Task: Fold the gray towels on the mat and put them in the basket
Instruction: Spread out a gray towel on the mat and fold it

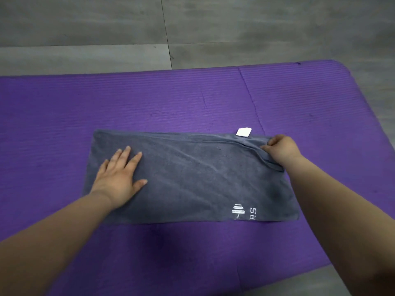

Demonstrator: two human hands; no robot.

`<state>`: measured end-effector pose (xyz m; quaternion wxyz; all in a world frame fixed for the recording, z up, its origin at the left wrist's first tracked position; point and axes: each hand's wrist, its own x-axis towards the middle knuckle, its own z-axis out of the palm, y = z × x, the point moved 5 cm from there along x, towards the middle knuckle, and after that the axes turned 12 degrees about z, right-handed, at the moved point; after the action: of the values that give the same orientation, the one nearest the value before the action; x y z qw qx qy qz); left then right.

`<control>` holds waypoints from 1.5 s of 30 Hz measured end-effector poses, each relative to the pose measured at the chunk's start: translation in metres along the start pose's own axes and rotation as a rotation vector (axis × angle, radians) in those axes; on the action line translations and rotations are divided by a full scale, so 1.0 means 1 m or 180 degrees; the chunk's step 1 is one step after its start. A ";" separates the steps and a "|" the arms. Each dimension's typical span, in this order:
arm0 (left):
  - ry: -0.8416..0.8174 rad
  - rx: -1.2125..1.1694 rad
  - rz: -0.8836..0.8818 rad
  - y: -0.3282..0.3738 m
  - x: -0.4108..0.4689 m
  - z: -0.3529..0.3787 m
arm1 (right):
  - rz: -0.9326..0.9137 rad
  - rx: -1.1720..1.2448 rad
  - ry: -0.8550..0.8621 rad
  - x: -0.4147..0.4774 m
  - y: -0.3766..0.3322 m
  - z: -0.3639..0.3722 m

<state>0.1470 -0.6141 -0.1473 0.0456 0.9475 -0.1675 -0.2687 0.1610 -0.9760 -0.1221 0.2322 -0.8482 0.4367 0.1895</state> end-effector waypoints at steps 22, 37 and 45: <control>0.0976 -0.0749 -0.0893 -0.066 0.030 -0.060 | -0.0824 -0.0321 0.0121 0.000 0.008 -0.016; 0.1080 -0.1129 -0.0827 -0.072 0.036 -0.046 | -0.1244 -0.0766 0.0930 -0.029 -0.019 0.008; 0.1152 -0.1958 -0.1419 -0.081 0.024 -0.044 | -0.2434 -0.2010 0.0682 -0.075 -0.041 0.084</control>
<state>0.2132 -0.5463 -0.1357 0.2957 0.9347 0.1404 -0.1387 0.1440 -0.8592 -0.1427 -0.0288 -0.9909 0.0376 0.1257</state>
